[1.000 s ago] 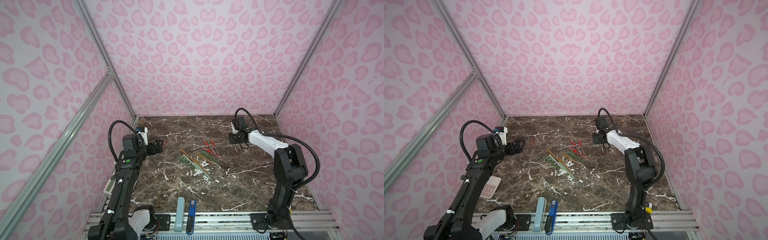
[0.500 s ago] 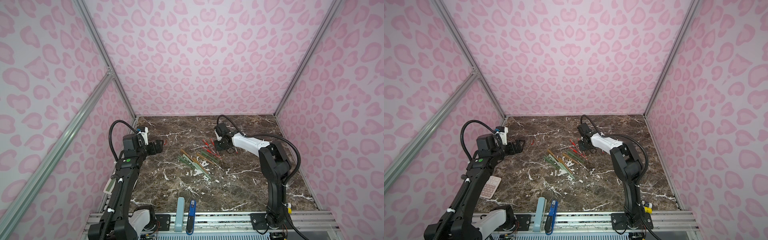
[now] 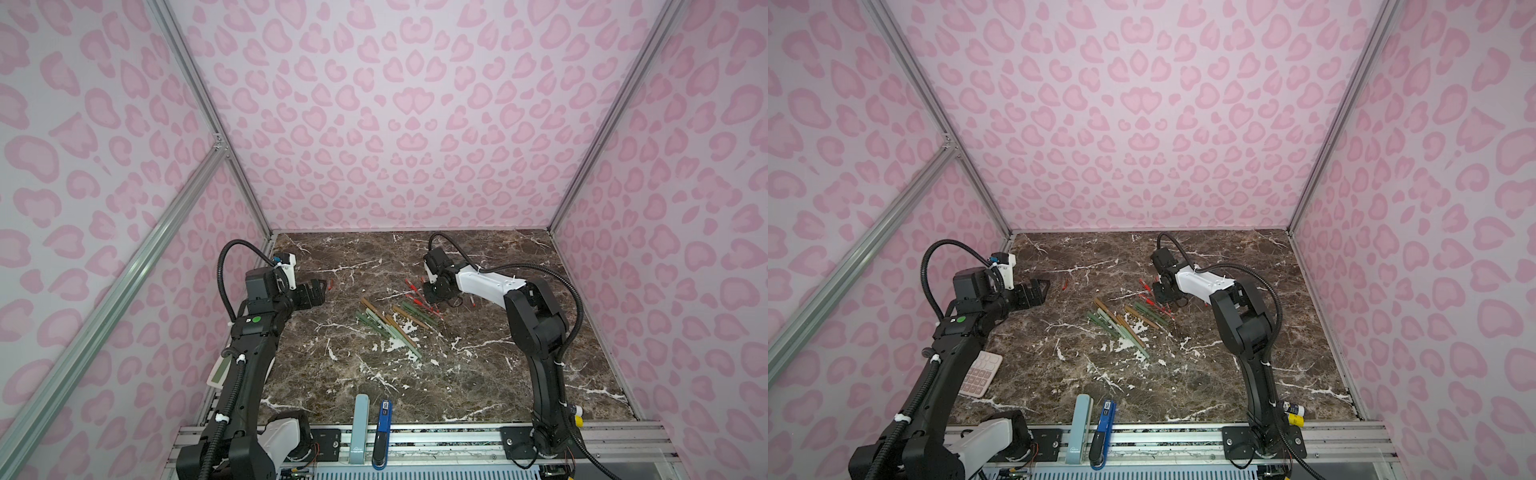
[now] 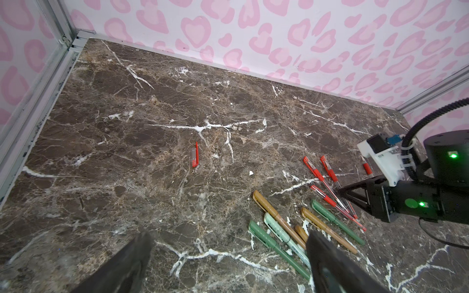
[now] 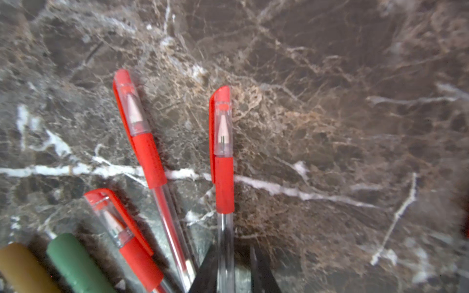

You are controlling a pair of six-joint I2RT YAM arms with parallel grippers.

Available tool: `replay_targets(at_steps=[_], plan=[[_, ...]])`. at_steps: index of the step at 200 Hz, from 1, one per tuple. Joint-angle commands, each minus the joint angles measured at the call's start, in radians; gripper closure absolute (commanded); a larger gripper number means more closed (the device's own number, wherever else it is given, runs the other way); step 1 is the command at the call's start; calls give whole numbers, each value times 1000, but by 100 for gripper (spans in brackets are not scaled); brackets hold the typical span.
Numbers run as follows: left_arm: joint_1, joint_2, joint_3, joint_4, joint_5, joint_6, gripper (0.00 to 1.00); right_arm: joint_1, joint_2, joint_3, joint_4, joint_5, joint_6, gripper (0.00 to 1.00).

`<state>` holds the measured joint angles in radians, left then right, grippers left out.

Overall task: Remove pen caps from pens
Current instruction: Pick up the pen from the top-center of the table.

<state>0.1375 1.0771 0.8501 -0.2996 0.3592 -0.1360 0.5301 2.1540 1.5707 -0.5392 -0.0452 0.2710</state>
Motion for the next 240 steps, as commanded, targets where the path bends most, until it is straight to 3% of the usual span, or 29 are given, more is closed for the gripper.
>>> replay_targets(at_steps=[1,53,137,240], plan=[[2,8,16,5,2,7,2,1,14,-17,-11,1,-1,79],[5,13,10,10,0,9,2,-23,-18,-75,27,9,-4,94],[6,31,20,19,44,-21,1,-49,-144,-127,29,23,-10,96],[6,46,10,73,259,-123,0,109,-315,-184,109,54,37,97]])
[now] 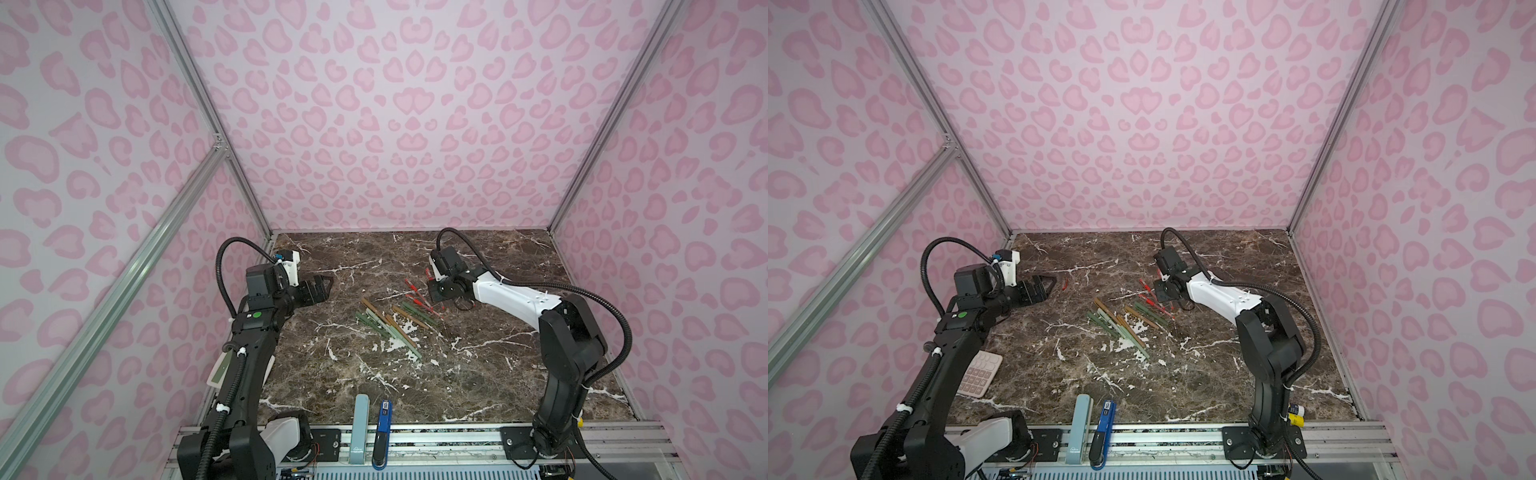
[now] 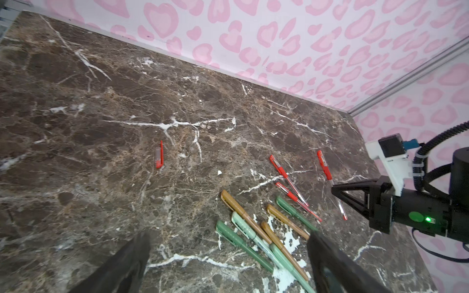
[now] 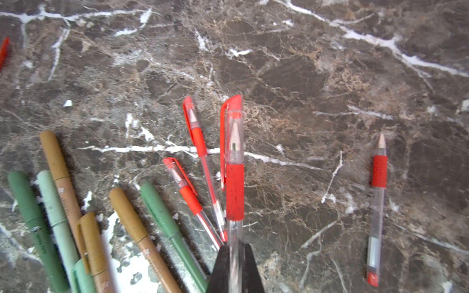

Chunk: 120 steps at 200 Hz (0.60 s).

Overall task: Remove pen caps from pens
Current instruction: Pick up the pen from the top-center of the table, then open the pen cap on the pen.

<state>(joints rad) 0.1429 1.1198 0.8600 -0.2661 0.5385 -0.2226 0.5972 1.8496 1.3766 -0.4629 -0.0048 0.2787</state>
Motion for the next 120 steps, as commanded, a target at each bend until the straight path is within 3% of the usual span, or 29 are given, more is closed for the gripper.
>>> replay_targets(at_steps=[1,40,120], plan=[[0,4,1,39,81,-36,0,45,-12,11,34,13,29,97],[0,10,-29,105,163,-88,2,168,-35,12,142,10,30,97],[0,20,-55,168,255,-168,11,331,2,71,299,-143,62,97]])
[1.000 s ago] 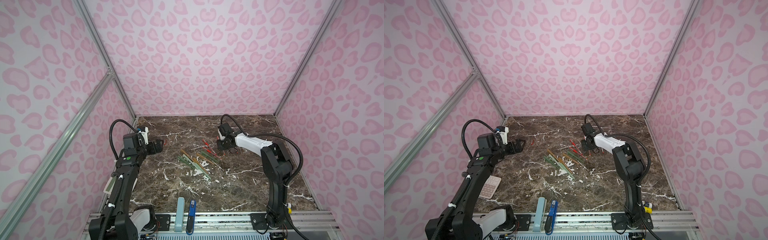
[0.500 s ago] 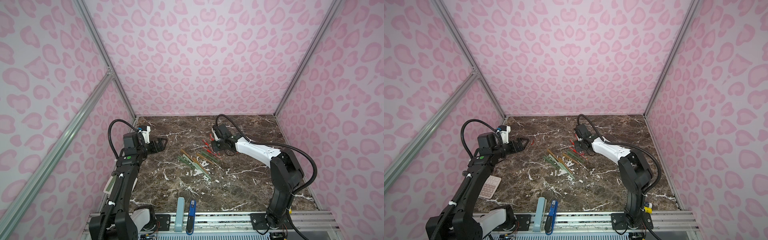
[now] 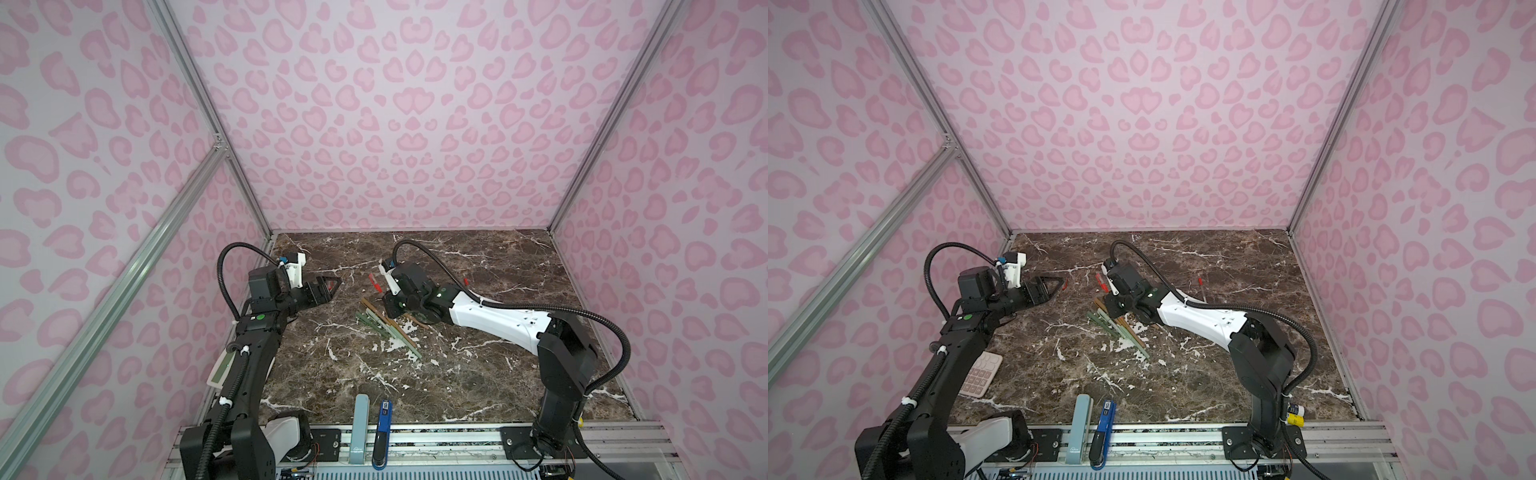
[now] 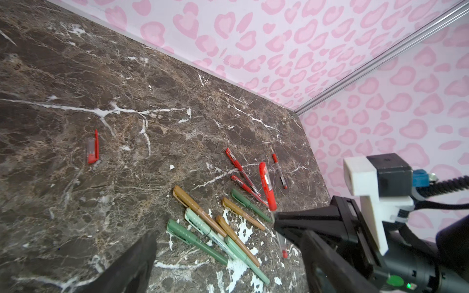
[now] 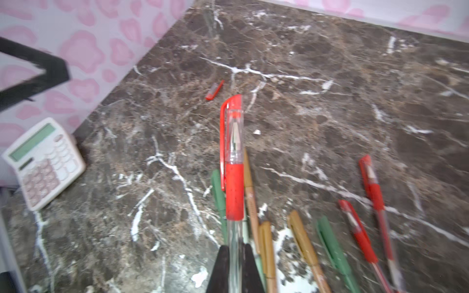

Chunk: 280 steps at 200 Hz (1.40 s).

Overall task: Remove pen caps from pens
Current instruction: Open the pen cap on the pen.

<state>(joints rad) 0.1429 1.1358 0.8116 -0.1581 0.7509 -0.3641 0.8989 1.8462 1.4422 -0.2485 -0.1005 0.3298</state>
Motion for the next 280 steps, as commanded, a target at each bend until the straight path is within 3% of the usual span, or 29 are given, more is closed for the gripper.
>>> replay_targets(at_steps=[1,50,102,168,235,245,280], plan=[[0,5,-8,65,44,-27,11,30,6,5,89,-46,10,97],[-1,13,-25,89,31,-38,19,92,48,65,127,-84,16,97],[-17,22,-36,117,54,-53,34,109,73,85,153,-106,26,97],[-19,24,-35,125,57,-47,69,110,88,92,168,-121,25,97],[-20,27,-15,88,49,-36,94,115,104,135,125,-133,13,96],[-20,27,-15,91,48,-36,95,114,94,115,154,-129,16,95],[-19,25,-14,86,44,-33,96,107,127,147,146,-133,15,74]])
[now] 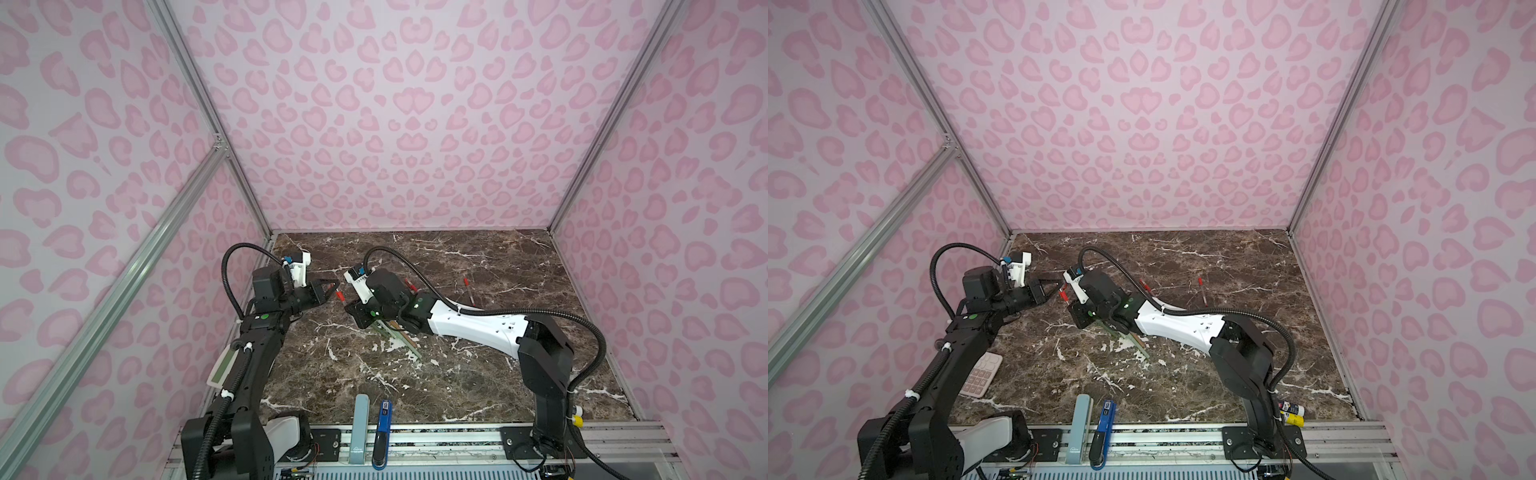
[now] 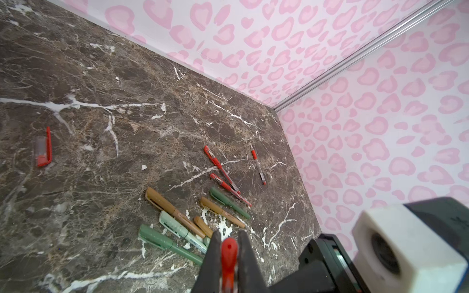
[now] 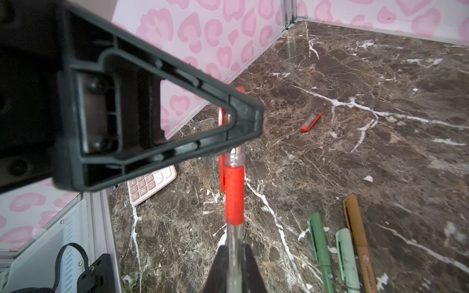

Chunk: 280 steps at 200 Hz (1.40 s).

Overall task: Remove pen caps from pens
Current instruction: Open the pen cap on the pen.

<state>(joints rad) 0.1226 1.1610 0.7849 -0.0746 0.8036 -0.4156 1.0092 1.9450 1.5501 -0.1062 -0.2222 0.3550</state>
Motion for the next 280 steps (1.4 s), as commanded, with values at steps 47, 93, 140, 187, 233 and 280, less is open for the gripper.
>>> replay_targets(at_steps=[47,93,140,187,233,280], plan=[[1,-7,13,1,-7,21,96,-18,86,104,-29,-41,-7,73],[1,-11,12,5,-1,15,96,-19,127,142,-56,-55,-14,84],[1,-9,12,4,-4,18,96,-24,97,56,-26,-49,-3,100],[2,-12,18,-8,-12,27,96,-27,33,-110,20,-20,11,100],[5,-13,25,-13,-19,35,96,-14,-14,-287,94,-6,57,100],[17,-18,37,-31,-37,45,96,-14,-91,-382,99,49,69,100]])
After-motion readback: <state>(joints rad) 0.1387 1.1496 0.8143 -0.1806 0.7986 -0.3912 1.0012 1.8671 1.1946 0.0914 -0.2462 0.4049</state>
